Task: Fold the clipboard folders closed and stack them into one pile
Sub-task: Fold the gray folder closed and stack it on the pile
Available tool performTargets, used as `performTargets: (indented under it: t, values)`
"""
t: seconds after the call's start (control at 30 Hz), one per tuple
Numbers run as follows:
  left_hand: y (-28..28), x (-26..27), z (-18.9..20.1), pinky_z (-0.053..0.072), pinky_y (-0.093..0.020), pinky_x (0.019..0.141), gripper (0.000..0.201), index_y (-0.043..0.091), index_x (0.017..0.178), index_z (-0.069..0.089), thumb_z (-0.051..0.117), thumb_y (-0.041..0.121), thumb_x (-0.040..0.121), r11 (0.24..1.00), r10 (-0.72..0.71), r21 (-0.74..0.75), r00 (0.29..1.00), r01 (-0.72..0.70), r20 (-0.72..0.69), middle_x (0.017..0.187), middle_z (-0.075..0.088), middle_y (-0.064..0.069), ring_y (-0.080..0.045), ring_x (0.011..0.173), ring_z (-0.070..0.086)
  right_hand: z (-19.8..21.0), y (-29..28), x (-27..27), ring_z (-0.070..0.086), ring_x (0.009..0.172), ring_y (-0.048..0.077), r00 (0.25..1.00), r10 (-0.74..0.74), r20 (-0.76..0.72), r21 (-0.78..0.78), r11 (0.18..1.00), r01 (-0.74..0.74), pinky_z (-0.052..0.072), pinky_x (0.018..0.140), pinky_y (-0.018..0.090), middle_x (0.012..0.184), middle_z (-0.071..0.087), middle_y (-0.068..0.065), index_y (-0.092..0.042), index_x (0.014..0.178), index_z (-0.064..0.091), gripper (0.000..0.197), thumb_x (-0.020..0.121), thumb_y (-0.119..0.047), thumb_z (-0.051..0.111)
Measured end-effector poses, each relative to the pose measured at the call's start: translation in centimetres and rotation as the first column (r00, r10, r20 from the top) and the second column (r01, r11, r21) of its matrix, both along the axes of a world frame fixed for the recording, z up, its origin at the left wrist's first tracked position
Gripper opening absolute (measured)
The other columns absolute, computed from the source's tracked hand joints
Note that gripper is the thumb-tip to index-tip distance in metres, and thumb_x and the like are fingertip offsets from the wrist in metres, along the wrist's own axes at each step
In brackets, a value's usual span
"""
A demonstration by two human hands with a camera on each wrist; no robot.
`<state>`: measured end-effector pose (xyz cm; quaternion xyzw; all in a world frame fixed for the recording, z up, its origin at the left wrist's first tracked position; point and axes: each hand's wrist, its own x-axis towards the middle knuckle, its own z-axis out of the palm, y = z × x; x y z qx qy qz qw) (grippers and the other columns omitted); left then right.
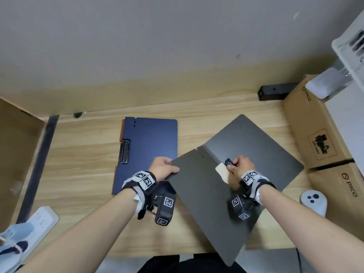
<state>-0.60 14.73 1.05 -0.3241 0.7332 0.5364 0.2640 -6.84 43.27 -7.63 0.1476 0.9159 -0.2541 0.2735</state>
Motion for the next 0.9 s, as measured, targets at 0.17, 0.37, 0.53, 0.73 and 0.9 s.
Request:
performTargets:
  t: [0.17, 0.37, 0.53, 0.73, 0.9]
  values:
    - [-0.6, 1.5, 1.4, 0.06, -0.039, 0.081, 0.028, 0.002, 0.112, 0.063, 0.065, -0.004, 0.085, 0.907, 0.333, 0.292, 0.941, -0.305, -0.052, 0.109, 0.073, -0.016, -0.027, 0.092, 0.072, 0.2, -1.6, -0.7, 0.062, 0.098, 0.031, 0.998, -0.061, 0.033, -0.014, 0.998, 0.062, 0.046, 0.083, 0.03, 0.11, 0.067, 0.009, -0.015, 0.084, 0.06, 0.007, 0.09, -0.018, 0.061]
    - [0.1, 3.5, 1.8, 0.06, -0.033, 0.062, 0.029, 0.016, 0.115, 0.06, 0.06, 0.0, 0.091, 0.97, 0.046, 0.238, 0.998, -0.056, 0.046, 0.108, 0.074, -0.006, -0.021, 0.09, 0.073, 0.6, -2.6, -0.8, 0.059, 0.108, 0.032, 0.995, -0.039, 0.088, -0.08, 0.996, 0.047, 0.045, 0.094, 0.033, 0.108, 0.062, 0.009, -0.011, 0.103, 0.063, 0.015, 0.089, -0.016, 0.059]
    - [-2.4, 1.2, 1.8, 0.059, -0.054, 0.079, 0.024, 0.01, 0.113, 0.058, 0.059, 0.0, 0.092, 0.983, 0.182, 0.008, 0.976, -0.182, -0.117, 0.114, 0.07, -0.015, -0.032, 0.096, 0.07, 0.3, -2.3, -0.1, 0.059, 0.09, 0.023, 0.987, 0.011, 0.158, -0.255, 0.967, 0.03, 0.048, 0.092, 0.036, 0.098, 0.064, 0.008, -0.004, 0.114, 0.063, 0.031, 0.085, -0.015, 0.066]
    - [-3.8, 1.6, 2.0, 0.061, -0.049, 0.064, 0.046, 0.019, 0.118, 0.037, 0.068, 0.006, 0.086, 0.989, -0.133, -0.067, 0.99, 0.135, 0.039, 0.11, 0.059, -0.006, -0.03, 0.1, 0.064, 0.9, -3.0, 0.8, 0.056, 0.097, 0.021, 0.975, 0.177, 0.133, -0.3, 0.945, -0.13, 0.043, 0.09, 0.029, 0.105, 0.058, 0.006, -0.006, 0.13, 0.05, 0.045, 0.088, -0.014, 0.063]
    - [-5.9, 0.3, -1.0, 0.056, -0.05, 0.085, 0.037, 0.039, 0.094, 0.044, 0.068, 0.023, 0.072, 0.955, -0.055, -0.296, 0.992, 0.018, -0.117, 0.11, 0.068, -0.003, -0.027, 0.098, 0.066, 1.4, -2.9, 0.5, 0.054, 0.109, 0.021, 0.966, 0.223, 0.128, -0.389, 0.908, -0.158, 0.038, 0.103, 0.03, 0.116, 0.055, 0.006, -0.005, 0.139, 0.046, 0.053, 0.089, -0.01, 0.063]
